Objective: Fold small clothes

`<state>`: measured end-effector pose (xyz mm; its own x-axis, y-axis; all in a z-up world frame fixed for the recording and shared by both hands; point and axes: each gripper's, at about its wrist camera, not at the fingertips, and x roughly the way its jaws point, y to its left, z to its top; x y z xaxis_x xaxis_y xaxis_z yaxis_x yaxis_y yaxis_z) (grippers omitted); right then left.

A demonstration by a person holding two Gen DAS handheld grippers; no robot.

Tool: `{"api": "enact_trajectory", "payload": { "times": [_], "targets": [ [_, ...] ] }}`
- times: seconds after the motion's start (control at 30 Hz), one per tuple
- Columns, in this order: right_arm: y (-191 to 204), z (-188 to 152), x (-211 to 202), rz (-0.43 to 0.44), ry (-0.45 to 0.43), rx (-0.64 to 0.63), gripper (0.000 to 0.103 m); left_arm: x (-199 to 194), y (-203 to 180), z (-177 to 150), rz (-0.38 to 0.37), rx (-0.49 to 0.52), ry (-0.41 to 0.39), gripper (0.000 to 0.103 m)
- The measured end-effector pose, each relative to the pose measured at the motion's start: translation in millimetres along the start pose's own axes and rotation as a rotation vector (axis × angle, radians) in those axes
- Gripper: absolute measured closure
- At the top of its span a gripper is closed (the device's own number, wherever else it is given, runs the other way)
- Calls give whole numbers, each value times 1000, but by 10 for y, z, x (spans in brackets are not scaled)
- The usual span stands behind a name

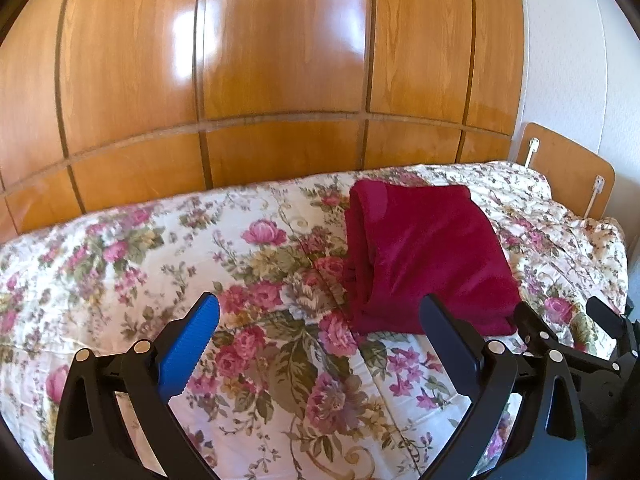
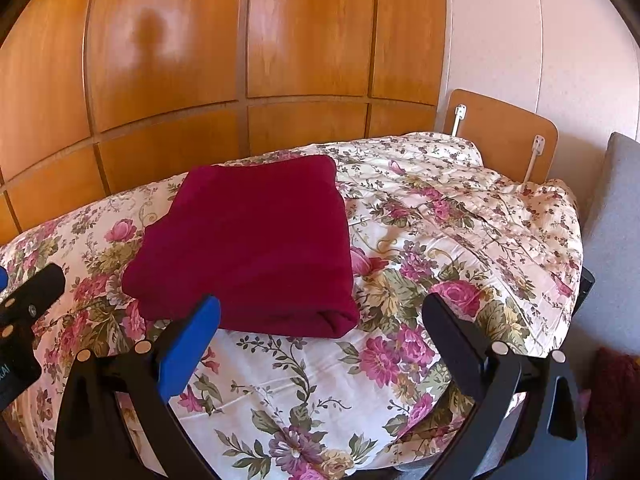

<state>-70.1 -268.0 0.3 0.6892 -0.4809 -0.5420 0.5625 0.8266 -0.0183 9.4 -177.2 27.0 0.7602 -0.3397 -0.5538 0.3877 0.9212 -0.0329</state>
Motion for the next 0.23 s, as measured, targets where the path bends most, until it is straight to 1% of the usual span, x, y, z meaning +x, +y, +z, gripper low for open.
{"api": "enact_trajectory", "payload": {
  "times": [0.13, 0.23],
  "targets": [
    [-5, -6, 13, -4, 3, 3, 2, 92, 73, -57, 20, -37, 44, 4],
    [-6, -10, 23, -9, 7, 6, 2, 94, 99, -105, 32, -30, 39, 4]
  ]
}}
